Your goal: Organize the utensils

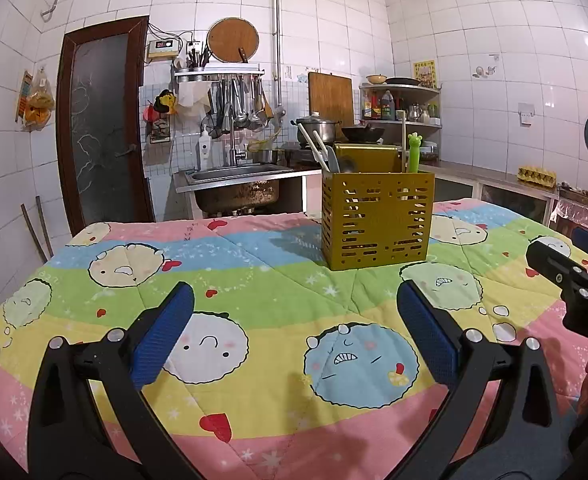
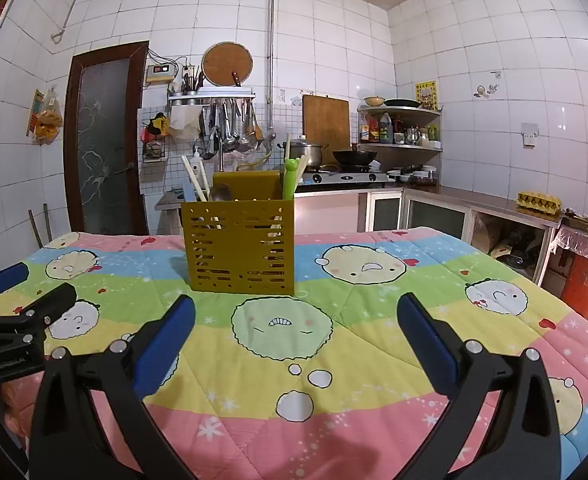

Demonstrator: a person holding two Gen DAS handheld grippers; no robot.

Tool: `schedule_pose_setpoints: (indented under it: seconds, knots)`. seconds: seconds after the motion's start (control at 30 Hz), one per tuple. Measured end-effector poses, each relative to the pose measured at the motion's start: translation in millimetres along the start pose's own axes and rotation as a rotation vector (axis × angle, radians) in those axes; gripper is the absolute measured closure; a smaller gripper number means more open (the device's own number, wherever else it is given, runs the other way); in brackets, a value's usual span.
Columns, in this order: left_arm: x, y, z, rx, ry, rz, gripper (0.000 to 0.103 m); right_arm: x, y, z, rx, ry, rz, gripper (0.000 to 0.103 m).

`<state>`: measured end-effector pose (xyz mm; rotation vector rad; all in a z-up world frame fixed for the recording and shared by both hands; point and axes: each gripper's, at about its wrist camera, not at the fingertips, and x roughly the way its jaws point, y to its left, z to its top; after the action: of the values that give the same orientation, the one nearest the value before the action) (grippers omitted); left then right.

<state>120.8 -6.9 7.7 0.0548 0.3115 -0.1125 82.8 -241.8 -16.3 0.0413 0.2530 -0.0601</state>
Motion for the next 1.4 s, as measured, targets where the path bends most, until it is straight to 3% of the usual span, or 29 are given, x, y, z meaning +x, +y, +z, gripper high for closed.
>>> schedule_pose_setpoints:
  seconds: [1.4]
  knots:
    - [-4.0,-2.4,4.1,0.001,-0.013,0.005,0.005,-0.2,1.6,-2.7,-0.014,-0.008,-0.004,0.004]
